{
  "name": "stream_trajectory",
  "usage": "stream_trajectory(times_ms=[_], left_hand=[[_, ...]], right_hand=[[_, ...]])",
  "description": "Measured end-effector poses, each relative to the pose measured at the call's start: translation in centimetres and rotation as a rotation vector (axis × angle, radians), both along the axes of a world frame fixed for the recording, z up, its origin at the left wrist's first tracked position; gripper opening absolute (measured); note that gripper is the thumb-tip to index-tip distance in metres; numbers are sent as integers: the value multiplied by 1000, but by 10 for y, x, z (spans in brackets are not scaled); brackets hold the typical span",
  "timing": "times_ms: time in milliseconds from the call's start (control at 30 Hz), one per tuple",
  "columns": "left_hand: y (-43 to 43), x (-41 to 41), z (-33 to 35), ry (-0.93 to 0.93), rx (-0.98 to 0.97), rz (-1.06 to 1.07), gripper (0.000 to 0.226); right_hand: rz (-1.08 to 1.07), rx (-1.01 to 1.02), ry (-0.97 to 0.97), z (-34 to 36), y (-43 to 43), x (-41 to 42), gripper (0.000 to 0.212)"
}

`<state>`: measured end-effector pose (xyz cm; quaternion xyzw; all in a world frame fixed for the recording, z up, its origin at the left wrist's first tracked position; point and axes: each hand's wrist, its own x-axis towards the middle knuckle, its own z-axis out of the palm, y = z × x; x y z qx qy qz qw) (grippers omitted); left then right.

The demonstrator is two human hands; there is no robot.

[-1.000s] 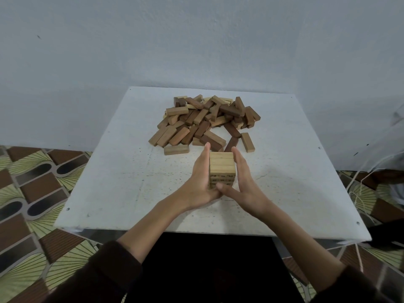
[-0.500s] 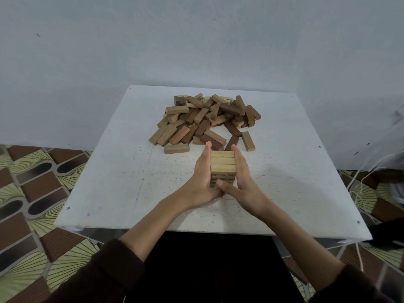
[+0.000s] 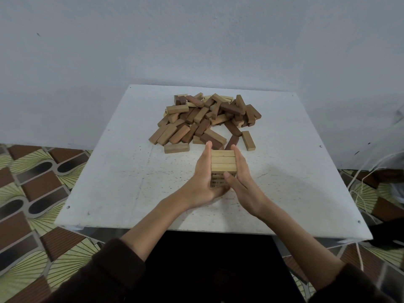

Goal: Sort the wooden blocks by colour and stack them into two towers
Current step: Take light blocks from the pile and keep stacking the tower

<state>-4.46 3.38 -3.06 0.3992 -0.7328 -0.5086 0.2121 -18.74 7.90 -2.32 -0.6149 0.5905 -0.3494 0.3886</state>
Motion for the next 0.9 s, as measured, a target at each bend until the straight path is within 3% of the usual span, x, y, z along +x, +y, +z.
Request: stream_trajectory(times_ms=[767, 900], left_hand=[[0, 1, -6, 13, -18, 51, 119], [-2, 13, 2, 57, -65, 43, 116]], right_hand=[[-6, 36, -5, -3, 0, -2, 86], [30, -35, 33, 6, -3, -17, 91]])
